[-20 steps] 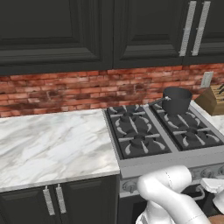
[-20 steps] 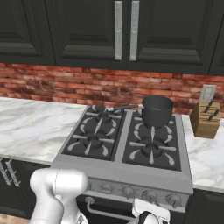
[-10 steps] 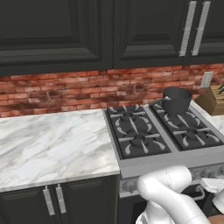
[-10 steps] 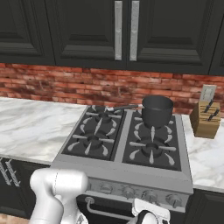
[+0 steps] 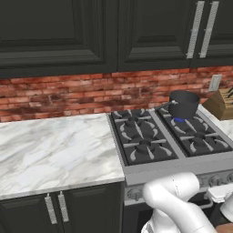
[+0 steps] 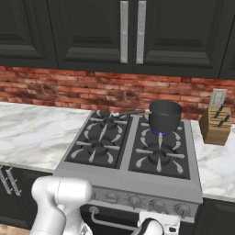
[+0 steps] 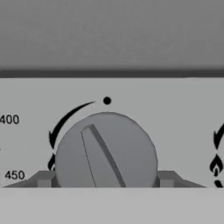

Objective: Turn on the rear right burner of the stove.

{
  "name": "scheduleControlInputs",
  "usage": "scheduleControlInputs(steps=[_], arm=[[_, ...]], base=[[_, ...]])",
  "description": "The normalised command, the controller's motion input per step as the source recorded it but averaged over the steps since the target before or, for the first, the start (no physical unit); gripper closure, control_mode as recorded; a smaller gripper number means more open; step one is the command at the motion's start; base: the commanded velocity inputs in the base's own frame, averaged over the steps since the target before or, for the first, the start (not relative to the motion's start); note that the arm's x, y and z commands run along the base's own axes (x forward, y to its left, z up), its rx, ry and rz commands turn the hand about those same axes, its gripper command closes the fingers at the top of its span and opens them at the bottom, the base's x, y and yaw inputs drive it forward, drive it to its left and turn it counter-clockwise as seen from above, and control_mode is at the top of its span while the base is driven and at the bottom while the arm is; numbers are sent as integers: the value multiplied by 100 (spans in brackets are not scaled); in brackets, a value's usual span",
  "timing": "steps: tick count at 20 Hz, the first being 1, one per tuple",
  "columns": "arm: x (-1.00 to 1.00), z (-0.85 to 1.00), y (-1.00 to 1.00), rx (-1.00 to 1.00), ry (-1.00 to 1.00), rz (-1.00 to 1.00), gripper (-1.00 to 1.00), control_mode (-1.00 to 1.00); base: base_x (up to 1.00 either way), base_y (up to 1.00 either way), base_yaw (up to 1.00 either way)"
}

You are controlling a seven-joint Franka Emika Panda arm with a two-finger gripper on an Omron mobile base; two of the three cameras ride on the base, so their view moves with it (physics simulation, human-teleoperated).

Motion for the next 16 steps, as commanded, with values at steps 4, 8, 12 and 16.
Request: scheduleControlInputs(steps=[4, 8, 12, 16], arm=[[0, 0, -14, -37, 0, -10, 100, -100], [0, 0, -16, -35, 0, -6, 100, -100], [0, 0, -21, -31, 0, -2, 100, -100], [2, 0, -18, -30, 0, 0, 100, -100]], base=[[0, 0, 0], [0, 0, 0], [0, 0, 0], [0, 0, 0]])
